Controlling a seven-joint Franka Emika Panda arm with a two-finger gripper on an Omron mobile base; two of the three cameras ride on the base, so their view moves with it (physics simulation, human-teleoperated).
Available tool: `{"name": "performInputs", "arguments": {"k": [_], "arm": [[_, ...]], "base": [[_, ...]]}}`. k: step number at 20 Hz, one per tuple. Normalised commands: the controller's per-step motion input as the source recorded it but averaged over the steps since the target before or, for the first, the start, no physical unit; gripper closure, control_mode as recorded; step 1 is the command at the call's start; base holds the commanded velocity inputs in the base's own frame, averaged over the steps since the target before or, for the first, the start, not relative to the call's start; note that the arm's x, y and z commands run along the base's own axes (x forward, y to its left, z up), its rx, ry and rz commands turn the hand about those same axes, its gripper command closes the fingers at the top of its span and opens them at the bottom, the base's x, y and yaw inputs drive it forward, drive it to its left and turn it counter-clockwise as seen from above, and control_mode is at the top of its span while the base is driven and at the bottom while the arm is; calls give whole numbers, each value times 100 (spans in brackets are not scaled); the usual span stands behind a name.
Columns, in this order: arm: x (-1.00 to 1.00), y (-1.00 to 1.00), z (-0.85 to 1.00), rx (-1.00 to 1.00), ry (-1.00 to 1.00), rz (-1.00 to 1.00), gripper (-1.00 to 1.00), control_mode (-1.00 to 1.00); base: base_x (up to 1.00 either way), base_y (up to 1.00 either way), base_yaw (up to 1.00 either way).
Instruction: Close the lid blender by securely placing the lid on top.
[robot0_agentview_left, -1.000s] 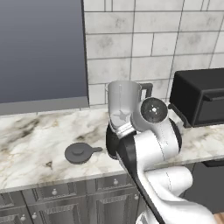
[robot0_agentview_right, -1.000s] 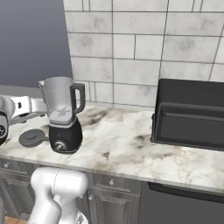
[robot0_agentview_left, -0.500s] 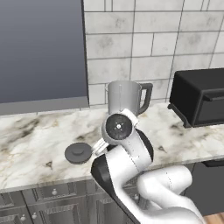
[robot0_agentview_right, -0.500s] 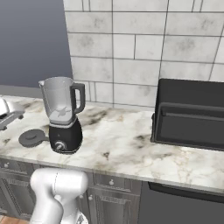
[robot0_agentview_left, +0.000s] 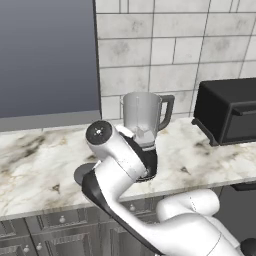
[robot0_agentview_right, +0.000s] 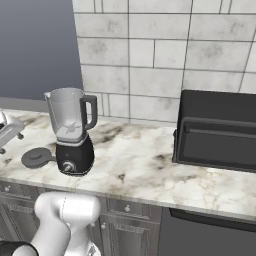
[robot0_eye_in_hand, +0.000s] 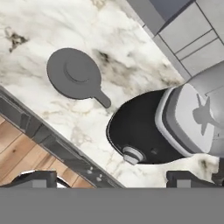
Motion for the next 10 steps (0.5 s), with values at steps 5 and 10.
{"name": "performInputs", "arguments": {"k": [5,10], "arm": [[4,-3,-42,-5,4,2,-100,-100],[11,-5,-33,-4,11,9,-100,-100]], "base": [[0,0,0],[0,0,0]]}}
